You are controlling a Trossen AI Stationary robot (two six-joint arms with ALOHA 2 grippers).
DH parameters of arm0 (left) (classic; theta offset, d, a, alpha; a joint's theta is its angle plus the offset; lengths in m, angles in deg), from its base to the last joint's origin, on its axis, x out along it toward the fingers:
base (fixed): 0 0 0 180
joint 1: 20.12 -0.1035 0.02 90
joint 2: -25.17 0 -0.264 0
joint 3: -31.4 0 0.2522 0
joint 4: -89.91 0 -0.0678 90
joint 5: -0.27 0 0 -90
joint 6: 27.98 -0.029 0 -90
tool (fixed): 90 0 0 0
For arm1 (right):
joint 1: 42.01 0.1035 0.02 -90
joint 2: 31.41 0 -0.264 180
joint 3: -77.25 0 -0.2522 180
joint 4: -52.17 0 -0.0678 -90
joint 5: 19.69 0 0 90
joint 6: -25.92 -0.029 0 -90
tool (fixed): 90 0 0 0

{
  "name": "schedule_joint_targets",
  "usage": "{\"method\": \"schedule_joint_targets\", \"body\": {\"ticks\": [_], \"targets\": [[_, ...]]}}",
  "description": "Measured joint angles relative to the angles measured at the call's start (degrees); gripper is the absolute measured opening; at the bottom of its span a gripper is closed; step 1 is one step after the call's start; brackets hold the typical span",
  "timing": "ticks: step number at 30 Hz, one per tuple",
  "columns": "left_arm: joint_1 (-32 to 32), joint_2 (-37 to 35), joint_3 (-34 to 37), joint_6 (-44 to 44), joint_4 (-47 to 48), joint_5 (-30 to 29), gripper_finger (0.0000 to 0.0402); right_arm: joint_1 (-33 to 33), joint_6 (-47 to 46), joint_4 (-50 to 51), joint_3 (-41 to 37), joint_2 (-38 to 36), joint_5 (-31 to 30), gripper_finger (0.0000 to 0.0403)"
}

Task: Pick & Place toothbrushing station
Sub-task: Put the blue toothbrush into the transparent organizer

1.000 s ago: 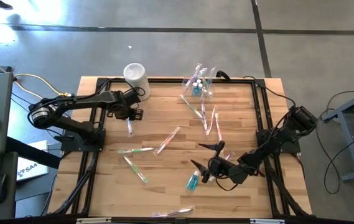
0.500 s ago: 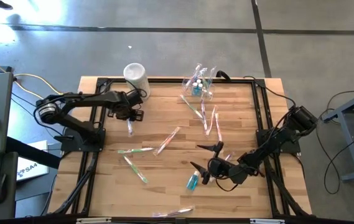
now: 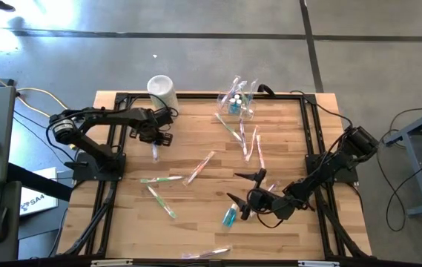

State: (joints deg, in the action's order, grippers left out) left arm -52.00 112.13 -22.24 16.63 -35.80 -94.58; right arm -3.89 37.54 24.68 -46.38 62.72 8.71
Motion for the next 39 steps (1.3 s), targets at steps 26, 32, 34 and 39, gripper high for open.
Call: {"method": "schedule_joint_targets", "body": {"ticks": [26, 32, 34, 39], "targets": [[15.0, -7.3, -7.1, -20.1, -6.7, -2.9, 0.0001, 0.0, 0.0, -1.6, 0.0, 0.0, 15.7, 0.0353], [24.4, -12.7, -10.9, -24.4, -15.6, -4.3, 0.0, 0.0, 0.0, -4.3, 0.0, 0.0, 14.6, 0.0353], [28.0, -14.3, -11.0, -27.6, -21.6, -2.9, 0.0, 0.0, 0.0, -5.5, 0.0, 0.0, 12.7, 0.0353], [37.9, -15.6, -10.9, -35.6, -36.8, -0.7, 0.0, 0.0, -2.9, -8.5, 0.0, 0.0, 9.0, 0.0353]]}}
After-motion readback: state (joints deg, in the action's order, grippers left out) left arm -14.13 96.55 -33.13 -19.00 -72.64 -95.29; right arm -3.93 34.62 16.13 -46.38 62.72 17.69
